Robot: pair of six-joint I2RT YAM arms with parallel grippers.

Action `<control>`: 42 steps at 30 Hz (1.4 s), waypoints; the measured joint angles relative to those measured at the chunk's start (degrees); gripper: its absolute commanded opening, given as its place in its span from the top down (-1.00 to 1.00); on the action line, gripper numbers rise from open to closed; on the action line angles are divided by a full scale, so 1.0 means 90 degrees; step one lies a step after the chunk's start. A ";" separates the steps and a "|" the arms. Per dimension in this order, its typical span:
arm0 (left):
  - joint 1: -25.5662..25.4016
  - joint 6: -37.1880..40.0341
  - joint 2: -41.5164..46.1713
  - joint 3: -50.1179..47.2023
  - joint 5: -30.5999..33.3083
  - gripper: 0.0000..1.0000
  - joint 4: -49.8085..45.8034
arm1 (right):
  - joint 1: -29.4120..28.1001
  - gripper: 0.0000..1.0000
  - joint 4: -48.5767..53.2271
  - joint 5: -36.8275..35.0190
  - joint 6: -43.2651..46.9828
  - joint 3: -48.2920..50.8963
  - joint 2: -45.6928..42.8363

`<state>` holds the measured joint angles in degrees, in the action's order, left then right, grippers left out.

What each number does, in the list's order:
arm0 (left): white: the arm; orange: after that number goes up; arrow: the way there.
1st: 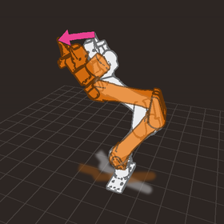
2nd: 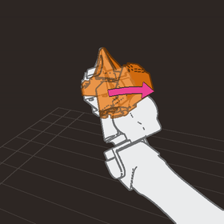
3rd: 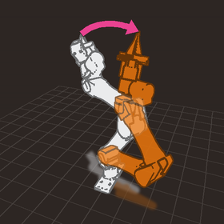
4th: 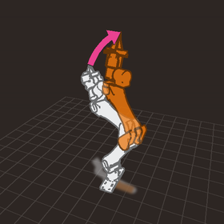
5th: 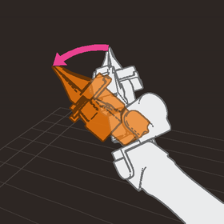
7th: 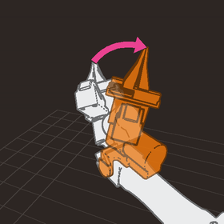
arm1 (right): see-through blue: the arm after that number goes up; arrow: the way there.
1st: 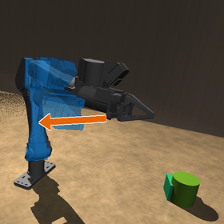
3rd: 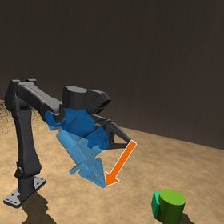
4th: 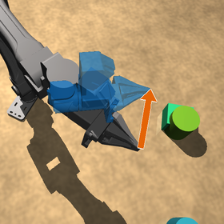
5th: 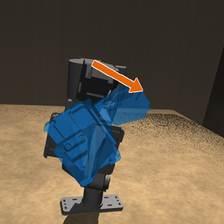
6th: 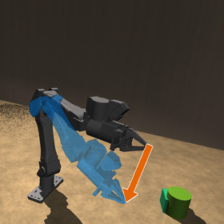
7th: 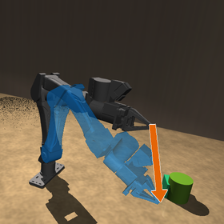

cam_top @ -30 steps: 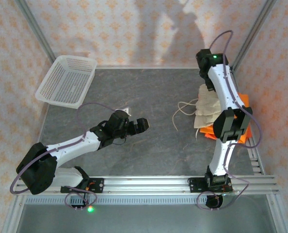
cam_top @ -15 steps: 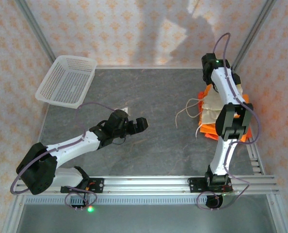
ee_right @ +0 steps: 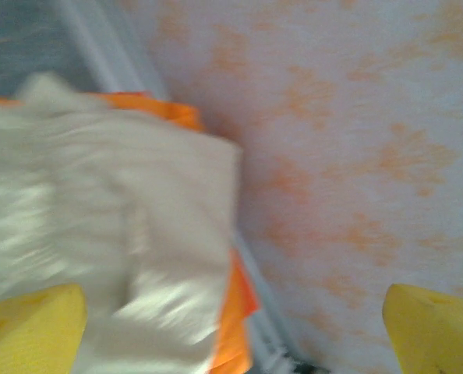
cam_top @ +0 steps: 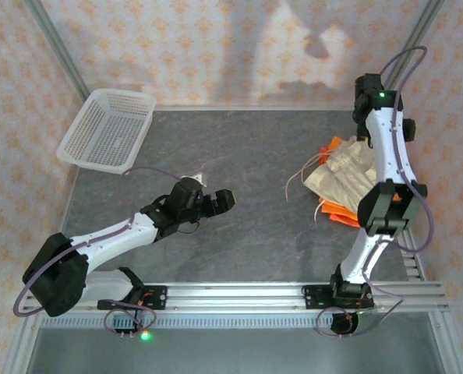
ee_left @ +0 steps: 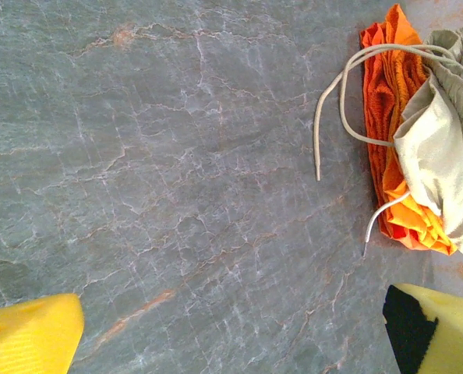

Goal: Fold and stack the shorts

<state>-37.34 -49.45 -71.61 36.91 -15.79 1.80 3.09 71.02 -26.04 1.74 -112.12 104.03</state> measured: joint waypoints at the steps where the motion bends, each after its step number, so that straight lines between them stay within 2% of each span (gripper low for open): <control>1: 0.0000 0.0000 0.0000 0.0000 0.0000 -1.00 0.0000 | -0.0146 -0.96 -0.0027 0.0396 -0.0039 0.0204 -0.0240; 4: 0.0000 0.0000 0.0000 0.0000 0.0000 -0.99 0.0000 | -0.0733 -0.95 -0.0163 0.0967 -0.0129 0.0852 -0.0704; 8: 0.0000 0.0000 0.0000 0.0000 0.0002 -1.00 0.0000 | -0.1688 -0.95 -0.0311 0.0867 -0.0192 0.1768 -0.0746; 13: 0.0000 -0.0002 0.0000 -0.0005 0.0002 -1.00 0.0002 | -0.2934 -0.99 -0.0318 -0.0204 -0.0406 0.2603 -0.0304; 21: 0.0000 -0.0002 0.0000 -0.0141 0.0036 -1.00 0.0005 | -0.3723 -0.95 -0.0262 -0.1345 -0.0886 0.3065 0.0627; 23: 0.0000 -0.0005 0.0000 -0.0160 0.0051 -1.00 0.0000 | -0.3832 -0.85 -0.0279 -0.1477 -0.0935 0.3162 0.0792; 29: 0.0000 -0.0002 0.0002 -0.0192 0.0126 -1.00 0.0010 | -0.3963 -0.36 -0.0299 -0.1875 -0.1069 0.3315 0.1409; 42: 0.0000 -0.0002 0.0039 -0.0323 0.0146 -1.00 0.0010 | -0.3871 0.93 -0.0282 -0.2608 -0.1030 0.3434 0.1671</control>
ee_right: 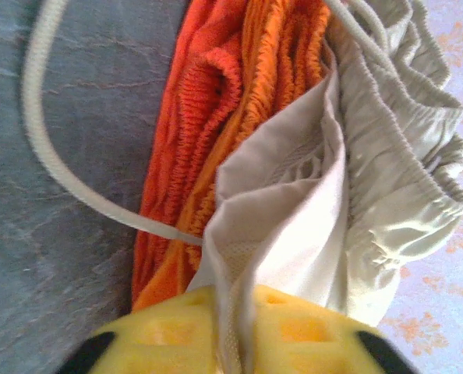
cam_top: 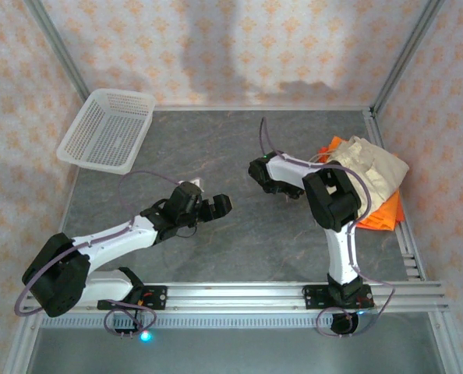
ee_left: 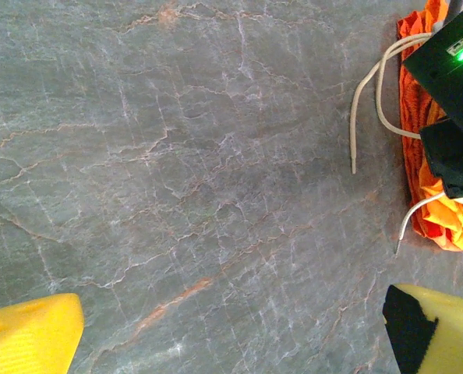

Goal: Fold and stack the shorts

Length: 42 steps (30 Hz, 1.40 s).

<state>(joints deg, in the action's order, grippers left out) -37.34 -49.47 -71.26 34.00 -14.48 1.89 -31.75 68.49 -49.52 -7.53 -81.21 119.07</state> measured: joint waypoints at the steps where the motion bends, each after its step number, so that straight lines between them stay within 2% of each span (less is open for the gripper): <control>1: 0.0000 0.0000 0.0017 0.0000 0.0000 -1.00 -0.0002 | 0.0034 1.00 -0.0002 -0.0022 -0.0005 0.0022 -0.0024; 8: 0.0000 0.0000 0.0087 -0.0012 0.0002 -1.00 0.0000 | 0.0347 1.00 0.0107 -0.0005 0.0027 0.0112 -0.0979; 18: 0.0000 -0.0002 0.0109 -0.0061 0.0024 -1.00 0.0000 | 0.0398 1.00 0.0614 0.0189 -0.0090 0.0274 -0.2652; 25: 0.0000 -0.0015 0.0129 -0.0083 0.0027 -1.00 0.0002 | 0.0617 1.00 0.0848 0.0333 -0.0250 0.0619 -0.3138; 26: 0.0000 -0.0015 0.0129 -0.0083 0.0027 -1.00 0.0000 | 0.0617 0.95 0.0848 0.0420 -0.0231 0.0646 -0.3145; 30: 0.0000 -0.0015 0.0129 -0.0087 0.0029 -1.00 0.0002 | 0.0617 0.51 0.0792 0.1059 0.0024 0.0685 -0.3092; 33: 0.0000 -0.0015 0.0129 -0.0090 0.0046 -1.00 0.0000 | 0.0585 -0.02 0.0775 0.1909 0.0146 0.0685 -0.2829; 36: 0.0000 -0.0015 0.0129 -0.0090 0.0049 -1.00 0.0002 | 0.0517 -0.40 0.0583 0.2987 0.0236 0.0685 -0.2708; 38: 0.0002 -0.0012 0.0129 -0.0090 0.0049 -1.00 0.0000 | 0.0503 -0.88 0.0340 0.3667 0.0253 0.0685 -0.2851; 39: 0.0027 -0.0010 0.0129 -0.0090 0.0046 -1.00 0.0000 | 0.0520 -1.00 0.0192 0.4002 0.0236 0.0685 -0.3016; 42: 0.0044 -0.0010 0.0129 -0.0090 0.0049 -0.99 0.0000 | 0.0792 -0.99 -0.0374 0.4945 0.0158 0.0682 -0.3806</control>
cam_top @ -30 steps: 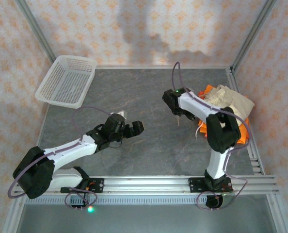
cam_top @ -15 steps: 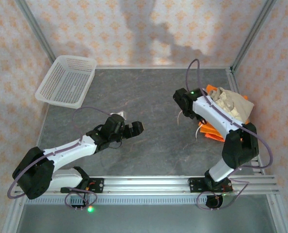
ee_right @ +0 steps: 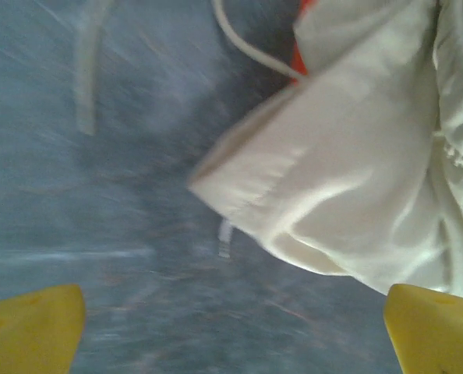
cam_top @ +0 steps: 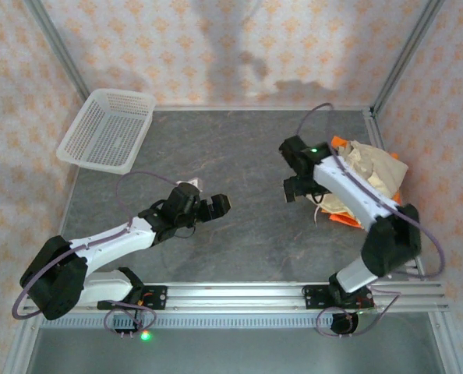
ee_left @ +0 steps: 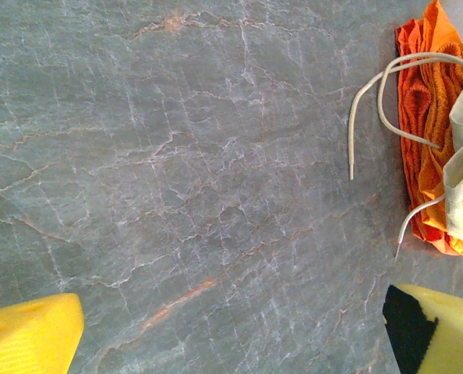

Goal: Fold and stack the shorts

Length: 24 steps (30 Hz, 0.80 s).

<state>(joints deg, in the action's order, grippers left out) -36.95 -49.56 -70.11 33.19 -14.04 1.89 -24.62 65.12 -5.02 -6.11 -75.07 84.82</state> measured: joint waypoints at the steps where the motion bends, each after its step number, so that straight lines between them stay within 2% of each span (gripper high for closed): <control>1: 0.0024 0.0000 0.0000 0.0000 0.0000 -0.99 0.0002 | 0.0214 -1.00 -0.0204 0.0289 -0.0063 -0.0019 -0.0301; 5: 0.0029 0.0000 0.0000 0.0000 0.0000 -1.00 0.0000 | 0.1542 -0.98 -0.0916 0.1088 -0.0444 -0.0427 -0.0833; 8: 0.0029 0.0000 0.0000 0.0000 0.0000 -1.00 0.0000 | 0.2344 -0.92 -0.1265 0.1547 -0.0719 -0.0833 -0.0364; 11: 0.0029 0.0002 0.0000 0.0000 0.0000 -1.00 0.0000 | 0.2786 -0.91 -0.1588 0.2042 -0.0903 -0.0976 0.0381; 16: 0.0029 0.0000 0.0000 0.0000 0.0000 -1.00 0.0000 | 0.2922 -0.90 -0.1960 0.2657 -0.1192 -0.0559 0.1100; 24: 0.0029 0.0010 0.0000 0.0000 0.0000 -1.00 -0.0002 | 0.2888 -0.88 -0.2973 0.3424 -0.1637 0.1535 0.1088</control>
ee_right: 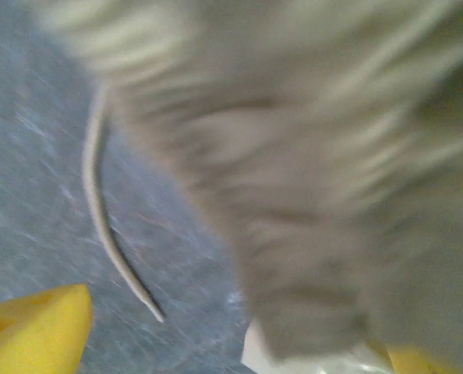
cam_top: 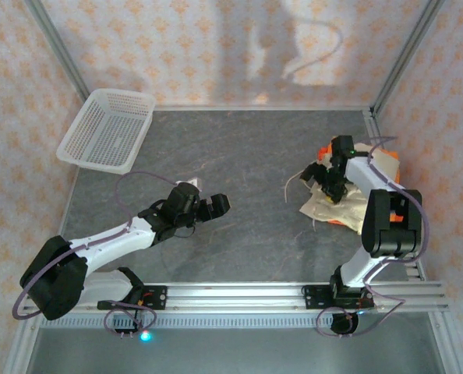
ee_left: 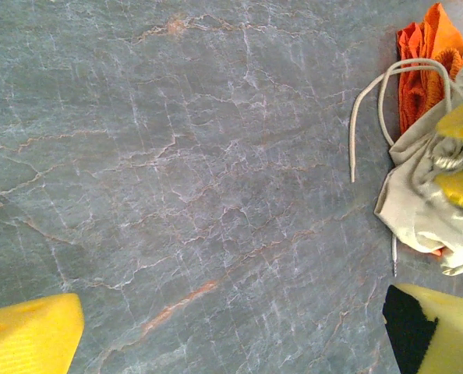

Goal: Fold and stack the shorts

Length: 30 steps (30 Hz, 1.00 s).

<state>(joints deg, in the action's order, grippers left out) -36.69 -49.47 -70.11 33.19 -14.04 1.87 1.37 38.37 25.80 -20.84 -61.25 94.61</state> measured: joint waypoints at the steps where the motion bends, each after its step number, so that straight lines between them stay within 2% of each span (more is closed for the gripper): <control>1: 0.0000 0.0002 0.0000 0.0000 0.0000 -1.00 0.0000 | -0.0010 -0.88 -0.0066 0.0046 -0.0005 0.0148 -0.0007; 8: 0.0017 0.0010 0.0141 0.0000 0.0124 -1.00 -0.0165 | 0.0034 -0.90 0.0053 0.0114 0.0007 0.0202 -0.0406; 10: 0.0053 0.0034 0.0253 0.0002 0.0168 -1.00 -0.0238 | 0.0051 -0.97 0.0243 0.0146 0.0044 0.0061 -0.0556; 15: 0.0129 0.0357 0.0775 0.0153 0.0644 -1.00 -0.0896 | 0.0080 -0.99 0.0393 0.0483 0.0151 -0.0274 -0.1484; 19: 0.0136 0.0821 0.1588 0.0493 0.1562 -1.00 -0.1647 | 0.0080 -0.99 0.0148 0.0503 0.0272 -0.0304 -0.2589; 22: 0.0136 0.1307 0.2380 0.0607 0.2589 -1.00 -0.1979 | 0.0078 -0.99 -0.0357 0.0029 0.0355 -0.0092 -0.3283; 26: 0.0180 0.2271 0.3322 0.0491 0.3929 -1.00 -0.2084 | 0.0080 -0.99 -0.1681 -0.0612 0.0663 0.1110 -0.4153; 30: 0.0272 0.3296 0.4085 -0.0313 0.4947 -1.00 -0.1469 | 0.0080 -0.99 -0.2856 -0.0993 0.1190 0.2276 -0.4439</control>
<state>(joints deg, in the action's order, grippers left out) -34.24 -19.81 -33.34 30.37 30.48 -11.35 2.09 12.67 16.86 -10.13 -40.77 54.65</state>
